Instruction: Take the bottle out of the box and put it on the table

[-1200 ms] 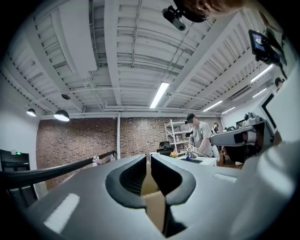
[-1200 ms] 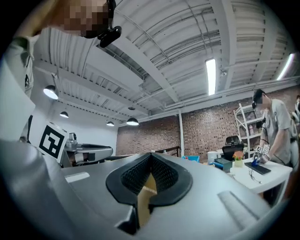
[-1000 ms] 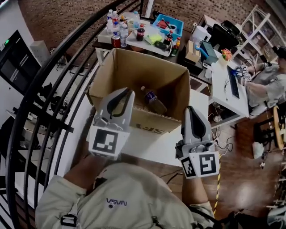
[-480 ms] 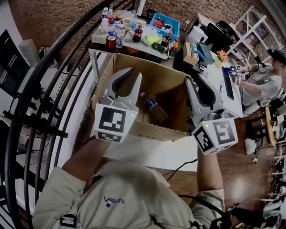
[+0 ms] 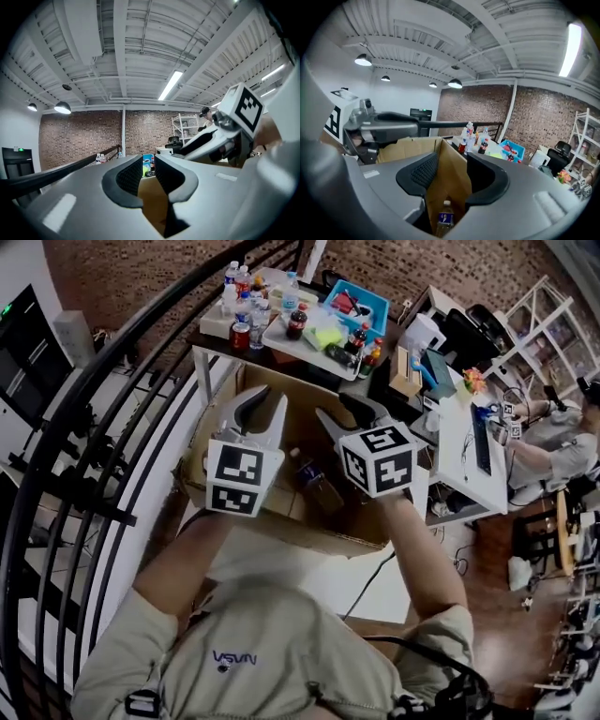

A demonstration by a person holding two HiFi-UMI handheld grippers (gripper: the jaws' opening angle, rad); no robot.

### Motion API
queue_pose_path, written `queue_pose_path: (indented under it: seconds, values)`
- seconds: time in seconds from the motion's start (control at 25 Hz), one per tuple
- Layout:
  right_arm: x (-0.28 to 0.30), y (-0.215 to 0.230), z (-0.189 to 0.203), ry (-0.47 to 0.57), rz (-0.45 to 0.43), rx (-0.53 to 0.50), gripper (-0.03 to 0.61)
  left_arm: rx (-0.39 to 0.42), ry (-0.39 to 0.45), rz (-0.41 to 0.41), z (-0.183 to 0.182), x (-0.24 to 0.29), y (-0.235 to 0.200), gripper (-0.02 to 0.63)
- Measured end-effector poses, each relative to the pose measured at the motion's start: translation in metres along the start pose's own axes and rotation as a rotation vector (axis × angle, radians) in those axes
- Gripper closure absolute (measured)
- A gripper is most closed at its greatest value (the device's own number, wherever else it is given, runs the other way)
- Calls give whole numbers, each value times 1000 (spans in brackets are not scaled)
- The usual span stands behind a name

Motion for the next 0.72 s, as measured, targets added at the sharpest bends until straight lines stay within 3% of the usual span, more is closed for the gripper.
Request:
queue_pose_path:
  seconds: [0.24, 0.4, 0.72]
  values:
    - [66, 1, 64, -244, -69, 14, 342, 14, -62, -6, 15, 24, 0, 565]
    - [97, 5, 101, -375, -94, 13, 321, 20, -126, 26, 27, 33, 0, 517]
    - [145, 1, 166, -654, -187, -14, 294, -11, -130, 29, 33, 33, 2, 506]
Point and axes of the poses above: the fingertips, and each gripper's own axes: x forward along the fingers, y to its right, z out of its underside, the point moved 10 cm from there along -x, backward along the fingers, and after that the axes turned 5 degrees about -x, right-handed, at the moved point
